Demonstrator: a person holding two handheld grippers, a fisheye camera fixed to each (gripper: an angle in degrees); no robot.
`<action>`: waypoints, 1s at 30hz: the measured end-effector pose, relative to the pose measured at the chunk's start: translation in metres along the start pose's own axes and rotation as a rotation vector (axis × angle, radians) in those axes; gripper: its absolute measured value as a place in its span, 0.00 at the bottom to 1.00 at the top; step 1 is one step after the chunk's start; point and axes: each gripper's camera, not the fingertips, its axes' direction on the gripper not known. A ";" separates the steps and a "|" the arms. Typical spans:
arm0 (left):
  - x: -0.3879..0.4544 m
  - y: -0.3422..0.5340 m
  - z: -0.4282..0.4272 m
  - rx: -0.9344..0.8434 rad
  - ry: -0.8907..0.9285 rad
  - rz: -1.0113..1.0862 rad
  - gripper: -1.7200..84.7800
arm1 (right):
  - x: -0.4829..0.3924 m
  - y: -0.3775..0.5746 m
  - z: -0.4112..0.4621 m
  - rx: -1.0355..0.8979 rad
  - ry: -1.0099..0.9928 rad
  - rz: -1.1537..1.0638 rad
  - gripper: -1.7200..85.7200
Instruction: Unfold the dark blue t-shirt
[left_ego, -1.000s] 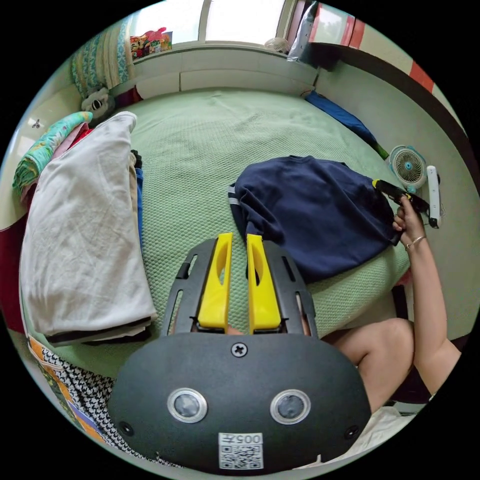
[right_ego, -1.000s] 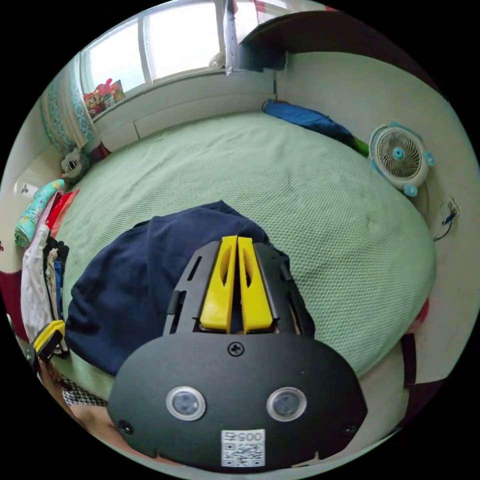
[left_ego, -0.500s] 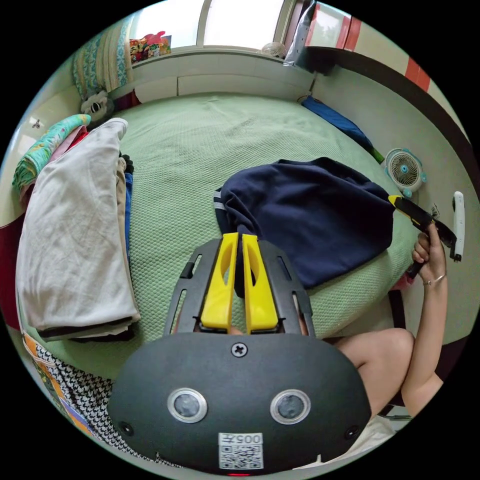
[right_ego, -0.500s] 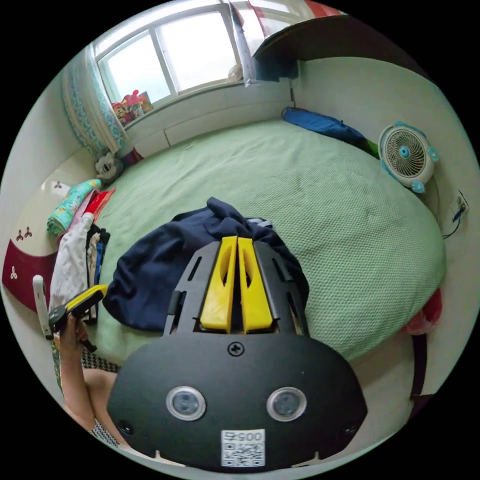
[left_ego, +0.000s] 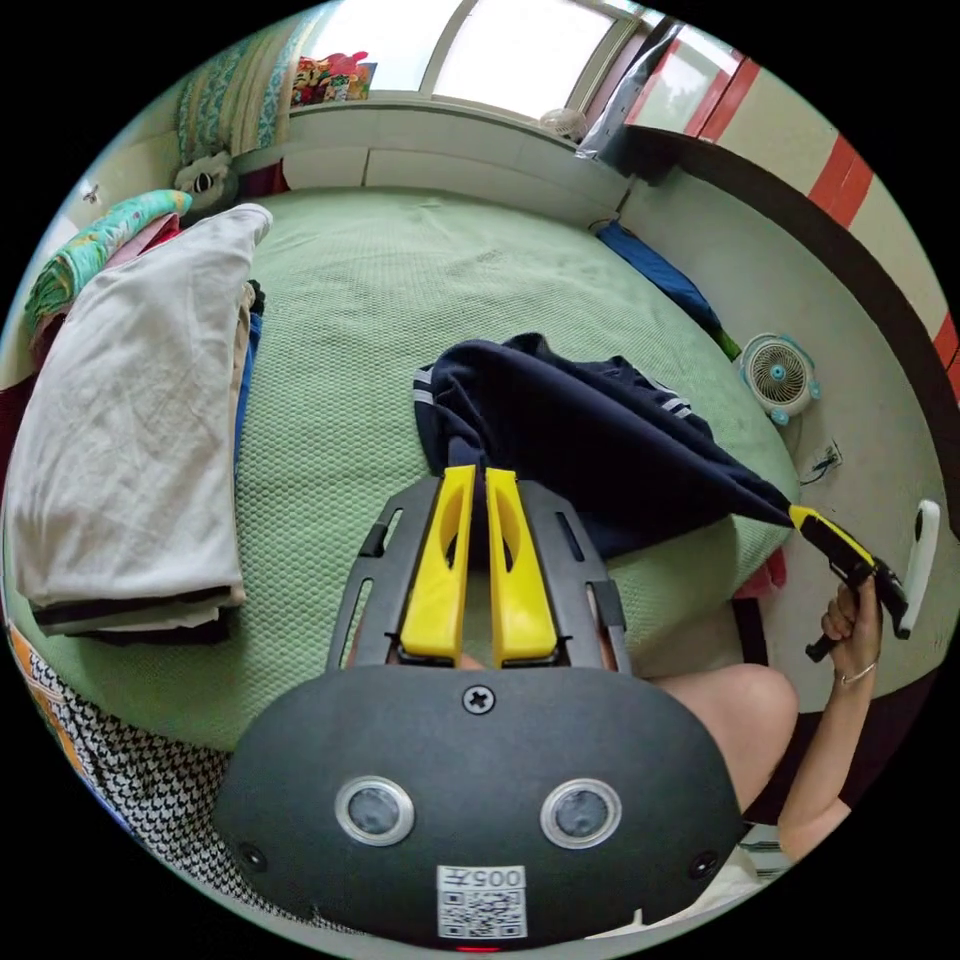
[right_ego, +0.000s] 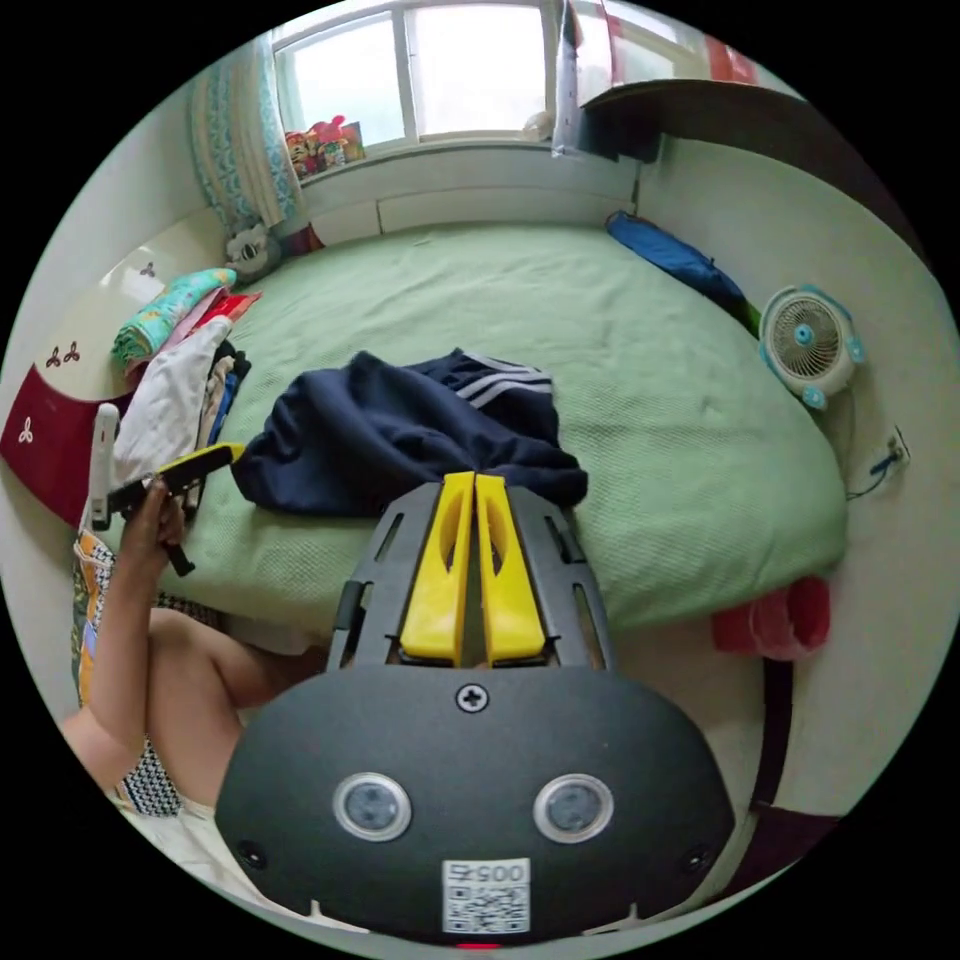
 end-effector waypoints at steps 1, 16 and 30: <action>-0.001 0.002 -0.003 0.005 -0.004 -0.002 0.07 | 0.010 0.014 -0.002 -0.002 0.022 0.045 0.01; -0.019 0.001 -0.015 0.065 0.029 0.044 0.13 | 0.068 0.057 0.032 -0.030 0.293 0.432 0.00; 0.028 -0.037 0.030 0.014 0.061 0.123 0.21 | 0.068 0.074 0.039 -0.068 0.185 0.304 0.00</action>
